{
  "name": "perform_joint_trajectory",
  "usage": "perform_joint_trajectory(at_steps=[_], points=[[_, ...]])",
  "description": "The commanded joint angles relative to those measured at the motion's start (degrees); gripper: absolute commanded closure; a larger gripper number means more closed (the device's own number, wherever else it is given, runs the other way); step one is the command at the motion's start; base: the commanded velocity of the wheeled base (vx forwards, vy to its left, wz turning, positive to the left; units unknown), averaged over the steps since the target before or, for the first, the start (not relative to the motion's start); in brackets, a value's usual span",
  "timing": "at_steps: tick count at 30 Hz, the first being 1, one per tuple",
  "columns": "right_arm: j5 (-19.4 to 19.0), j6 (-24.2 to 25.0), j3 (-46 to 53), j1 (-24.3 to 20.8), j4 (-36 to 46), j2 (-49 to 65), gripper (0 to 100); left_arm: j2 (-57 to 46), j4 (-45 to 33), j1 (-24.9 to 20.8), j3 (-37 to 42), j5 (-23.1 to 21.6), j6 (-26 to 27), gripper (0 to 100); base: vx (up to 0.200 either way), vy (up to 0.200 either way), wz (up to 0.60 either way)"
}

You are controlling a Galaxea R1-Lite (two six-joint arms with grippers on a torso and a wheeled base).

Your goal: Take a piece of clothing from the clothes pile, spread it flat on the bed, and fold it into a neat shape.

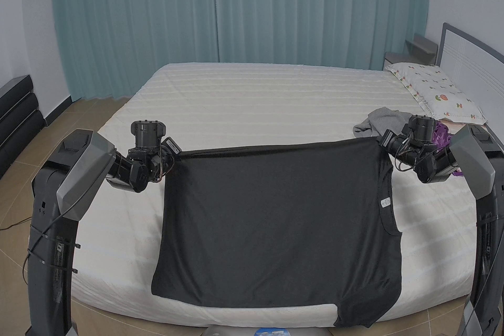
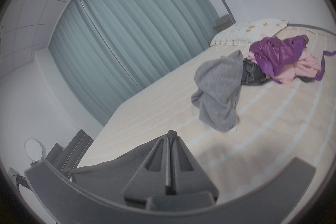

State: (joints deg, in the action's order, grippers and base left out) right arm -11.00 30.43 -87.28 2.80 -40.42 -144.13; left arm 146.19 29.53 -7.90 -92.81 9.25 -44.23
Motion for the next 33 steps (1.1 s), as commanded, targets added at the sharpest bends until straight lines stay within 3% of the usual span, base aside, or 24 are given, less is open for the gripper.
perform_joint_trajectory(at_steps=[1, 12, 33], points=[[0.89, -0.02, -3.24, -0.17, -0.01, 0.16, 100, 0.15, 0.01, 0.17, -0.8, 0.06, -0.07, 100, 0.0, 0.0, 0.0], [3.17, -0.02, -9.22, -0.69, 0.08, -3.44, 100, 2.79, 0.09, 0.08, -4.75, 0.24, -0.25, 100, 0.0, 0.0, 0.0], [5.28, -0.63, -11.5, -2.01, -1.68, -15.83, 100, 11.93, -0.17, -0.63, -12.31, 0.77, -0.33, 100, 0.0, 0.0, 0.0]])
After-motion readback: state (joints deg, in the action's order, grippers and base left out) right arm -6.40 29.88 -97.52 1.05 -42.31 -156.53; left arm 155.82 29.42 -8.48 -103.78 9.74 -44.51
